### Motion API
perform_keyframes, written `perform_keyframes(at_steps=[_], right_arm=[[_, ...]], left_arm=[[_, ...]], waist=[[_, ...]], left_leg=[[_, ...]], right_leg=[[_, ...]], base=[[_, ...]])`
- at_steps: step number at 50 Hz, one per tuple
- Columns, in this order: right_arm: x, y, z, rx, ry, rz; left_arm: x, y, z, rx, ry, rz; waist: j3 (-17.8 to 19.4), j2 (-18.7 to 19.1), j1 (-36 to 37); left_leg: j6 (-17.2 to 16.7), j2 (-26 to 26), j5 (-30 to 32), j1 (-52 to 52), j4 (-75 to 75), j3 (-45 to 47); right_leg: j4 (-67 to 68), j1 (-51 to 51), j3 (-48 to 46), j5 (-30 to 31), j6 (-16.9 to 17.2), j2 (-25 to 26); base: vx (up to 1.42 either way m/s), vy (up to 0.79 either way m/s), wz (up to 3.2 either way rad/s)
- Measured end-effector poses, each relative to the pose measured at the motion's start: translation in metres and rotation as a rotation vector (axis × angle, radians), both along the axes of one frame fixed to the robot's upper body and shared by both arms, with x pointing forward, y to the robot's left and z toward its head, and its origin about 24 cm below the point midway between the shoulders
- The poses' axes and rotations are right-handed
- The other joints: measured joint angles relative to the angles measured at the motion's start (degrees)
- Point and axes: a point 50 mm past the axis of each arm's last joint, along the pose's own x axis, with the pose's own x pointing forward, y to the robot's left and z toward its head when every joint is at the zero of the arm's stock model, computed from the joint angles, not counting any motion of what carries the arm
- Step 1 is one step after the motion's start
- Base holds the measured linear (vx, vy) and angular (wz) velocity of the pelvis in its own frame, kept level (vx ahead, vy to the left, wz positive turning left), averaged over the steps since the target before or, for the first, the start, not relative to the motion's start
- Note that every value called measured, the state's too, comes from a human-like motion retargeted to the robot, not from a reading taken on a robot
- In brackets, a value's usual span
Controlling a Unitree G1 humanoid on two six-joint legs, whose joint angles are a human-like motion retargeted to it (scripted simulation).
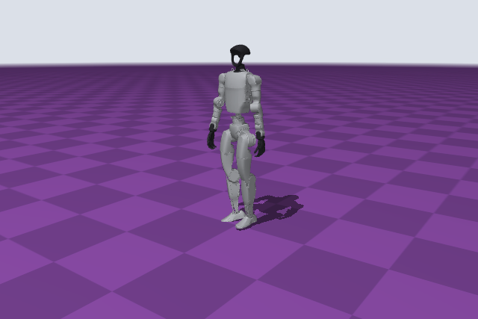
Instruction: Upper body actions
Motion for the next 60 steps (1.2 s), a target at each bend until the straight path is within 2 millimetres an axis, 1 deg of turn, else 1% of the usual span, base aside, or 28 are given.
perform_keyframes(at_steps=[2,3,5,7,8,10,15,16,19,22,27,33,42,50,55,60], right_arm=[[0.022,-0.001,0.002,-0.026,-0.077,0.049],[0.033,-0.001,0.004,-0.033,-0.113,0.061],[0.048,-0.001,0.006,-0.036,-0.165,0.062],[0.05,0.001,0.007,-0.017,-0.179,0.028],[0.046,0.001,0.006,-0.005,-0.173,0.0],[0.031,0.001,0.003,0.013,-0.133,-0.073],[-0.033,0.006,-0.001,0.024,0.105,-0.235],[-0.041,0.007,-0.001,0.017,0.147,-0.25],[-0.058,0.012,0.001,0.003,0.235,-0.261],[-0.065,0.015,0.001,0.014,0.266,-0.233],[-0.069,0.018,0.0,0.027,0.27,-0.177],[-0.064,0.023,-0.001,0.054,0.266,-0.149],[-0.058,0.018,-0.001,0.038,0.221,-0.112],[-0.052,0.017,-0.001,0.034,0.194,-0.129],[-0.055,0.021,-0.002,0.047,0.217,-0.146],[-0.058,0.024,-0.002,0.09,0.257,-0.102]], left_arm=[[-0.017,0.004,0.003,0.024,0.014,0.093],[-0.022,0.006,0.004,0.024,0.007,0.13],[-0.025,0.008,0.005,0.012,0.001,0.17],[-0.022,0.01,0.005,0.001,0.004,0.162],[-0.019,0.011,0.004,-0.003,0.002,0.146],[-0.011,0.013,0.003,-0.011,-0.016,0.104],[0.013,0.014,0.0,-0.035,-0.086,0.008],[0.018,0.012,-0.001,-0.044,-0.101,0.004],[0.032,0.002,-0.003,-0.068,-0.147,0.016],[0.038,-0.005,-0.004,-0.075,-0.171,0.038],[0.038,-0.005,-0.004,-0.068,-0.174,0.003],[0.036,0.008,-0.003,-0.068,-0.146,-0.081],[0.035,0.019,-0.001,-0.038,-0.133,-0.085],[0.034,0.014,-0.002,-0.051,-0.141,-0.055],[0.027,0.009,-0.002,-0.067,-0.12,-0.049],[0.025,0.006,-0.002,-0.089,-0.117,-0.065]], waist=[[1.3,-0.18,-0.49],[2.32,0.29,-2.25],[3.88,1.34,-6.12],[4.43,1.99,-9.34],[4.55,2.18,-10.16],[4.68,1.93,-10.15],[3.72,-0.22,-3.5],[4.01,-0.33,-2.73],[4.94,0.04,-2.29],[4.86,0.96,-3.85],[3.82,1.96,-5.58],[4.24,2.56,-5.38],[4.72,2.43,-5.36],[4.93,2.38,-5.4],[4.43,2.04,-5.12],[4.29,2.04,-5.26]], left_leg=[[-0.23,-0.08,0.7,0.39,-0.57,0.19],[-0.29,-0.07,1.26,0.73,-0.73,-1.12],[-0.45,0.09,2.26,0.88,-0.85,-4.0],[-0.61,0.28,2.99,0.27,-0.69,-6.45],[-0.76,0.44,3.18,-0.04,-0.51,-7.12],[-0.94,0.25,3.45,-0.59,-0.11,-8.59],[-1.21,-0.69,3.86,-1.73,-0.15,-8.72],[-1.26,-0.71,3.93,-1.83,-0.21,-8.65],[-1.31,-0.66,4.12,-1.84,-0.25,-8.54],[-1.36,-0.52,4.2,-2.12,-0.08,-8.82],[-1.3,-0.44,3.96,-2.67,0.03,-8.37],[-1.22,-0.14,3.37,-1.88,0.09,-6.64],[-0.85,-0.42,2.89,-0.3,-0.04,-6.48],[-0.49,-0.49,2.48,0.33,-0.59,-5.3],[-0.37,-0.65,2.38,0.72,-1.28,-4.52],[0.0,-0.8,1.93,1.0,-1.18,-4.05]], right_leg=[[1.0,-1.24,6.79,-0.35,-2.4,2.13],[1.31,-0.72,6.12,-0.67,-2.62,2.21],[1.42,0.45,3.62,-1.32,-2.79,2.15],[0.92,1.29,1.04,-1.65,-2.69,2.26],[0.6,1.65,0.01,-1.69,-2.58,2.24],[-0.36,2.39,-1.65,-1.66,-2.87,2.38],[-0.61,1.5,-1.77,-1.69,-3.7,1.95],[-0.52,1.35,-1.82,-1.71,-3.81,1.96],[-0.57,1.49,-2.26,-1.73,-4.14,2.2],[-0.85,1.54,-2.69,-1.64,-4.34,2.51],[-1.08,0.62,-2.05,-0.43,-4.49,2.79],[-0.61,0.26,-0.45,0.2,-4.77,2.91],[-0.89,1.41,-0.26,0.05,-5.02,2.99],[-0.97,1.02,0.73,0.43,-5.1,3.14],[-1.03,0.71,1.41,0.44,-4.99,3.08],[-1.15,0.85,1.49,0.26,-5.05,3.17]], base=[[-0.29,-0.15,0.22],[-0.3,-0.11,0.85],[-0.32,-0.05,1.22],[-0.24,0.01,1.12],[-0.15,0.04,0.91],[-0.07,0.04,0.64],[-0.02,0.0,0.05],[-0.12,-0.03,-0.01],[-0.15,0.0,0.07],[-0.06,0.06,0.07],[-0.02,0.07,-0.17],[0.0,0.01,-0.24],[0.06,-0.03,-0.02],[0.01,0.0,-0.05],[0.07,-0.02,-0.15],[0.03,-0.01,-0.06]])
